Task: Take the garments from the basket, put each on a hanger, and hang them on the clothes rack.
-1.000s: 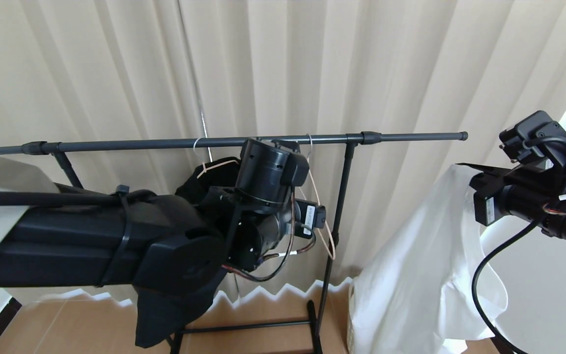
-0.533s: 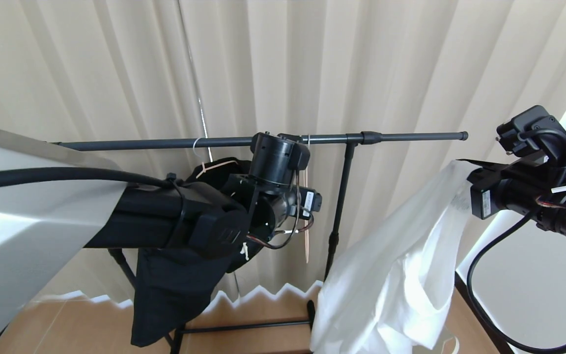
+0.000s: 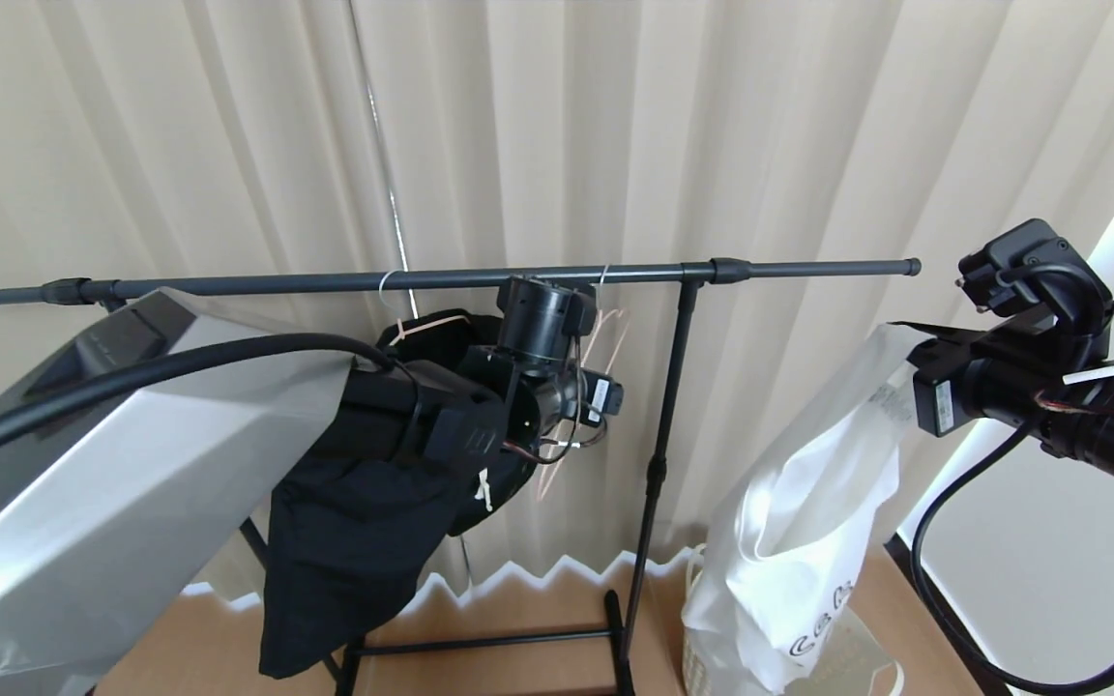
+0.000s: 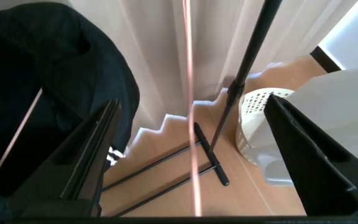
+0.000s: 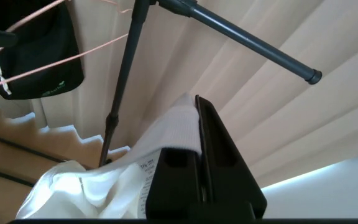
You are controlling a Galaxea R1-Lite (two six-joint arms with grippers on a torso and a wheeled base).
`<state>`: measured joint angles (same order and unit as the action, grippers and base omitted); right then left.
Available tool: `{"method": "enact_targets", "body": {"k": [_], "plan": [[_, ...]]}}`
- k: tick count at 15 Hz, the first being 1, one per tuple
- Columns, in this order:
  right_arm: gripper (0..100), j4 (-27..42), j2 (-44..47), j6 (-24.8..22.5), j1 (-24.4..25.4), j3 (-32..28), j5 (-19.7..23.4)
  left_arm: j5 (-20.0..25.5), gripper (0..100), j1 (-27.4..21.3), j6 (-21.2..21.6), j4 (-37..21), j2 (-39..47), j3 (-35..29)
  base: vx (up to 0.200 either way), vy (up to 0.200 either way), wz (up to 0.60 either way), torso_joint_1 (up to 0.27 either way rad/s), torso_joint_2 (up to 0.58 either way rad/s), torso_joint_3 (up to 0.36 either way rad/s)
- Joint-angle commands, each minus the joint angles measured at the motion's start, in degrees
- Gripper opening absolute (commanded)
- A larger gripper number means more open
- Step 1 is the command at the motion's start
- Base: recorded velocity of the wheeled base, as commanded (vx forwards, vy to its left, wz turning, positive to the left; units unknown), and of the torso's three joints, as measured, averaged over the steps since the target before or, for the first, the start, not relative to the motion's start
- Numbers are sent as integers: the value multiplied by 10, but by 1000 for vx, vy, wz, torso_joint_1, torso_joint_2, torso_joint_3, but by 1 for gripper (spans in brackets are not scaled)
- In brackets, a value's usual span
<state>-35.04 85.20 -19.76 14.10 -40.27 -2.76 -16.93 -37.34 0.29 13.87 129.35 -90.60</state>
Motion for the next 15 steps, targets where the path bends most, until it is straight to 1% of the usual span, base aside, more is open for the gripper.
{"method": "enact_targets", "body": {"k": [1, 3, 5, 9, 11, 15], "plan": [[0, 0, 5, 0, 0, 2, 0, 1, 100, 6, 10, 0, 56, -36, 0, 0, 0, 0, 0, 0], [0, 0, 6, 0, 1, 3, 0, 1, 100, 9, 13, -1, 80, -59, 0, 0, 0, 0, 0, 0], [0, 0, 7, 0, 1, 3, 0, 1, 100, 14, 14, -1, 93, -68, 0, 0, 0, 0, 0, 0], [0, 0, 11, 1, 2, 5, 0, 1, 100, 20, 20, 1, 110, -74, 0, 0, 0, 0, 0, 0], [0, 0, 12, 1, 2, 5, 0, 8, 100, 20, 20, 1, 108, -72, 0, 0, 0, 0, 0, 0], [0, 0, 12, 1, 3, 5, 0, 8, 100, 25, 23, -1, 107, -70, 0, 0, 0, 0, 0, 0]]}}
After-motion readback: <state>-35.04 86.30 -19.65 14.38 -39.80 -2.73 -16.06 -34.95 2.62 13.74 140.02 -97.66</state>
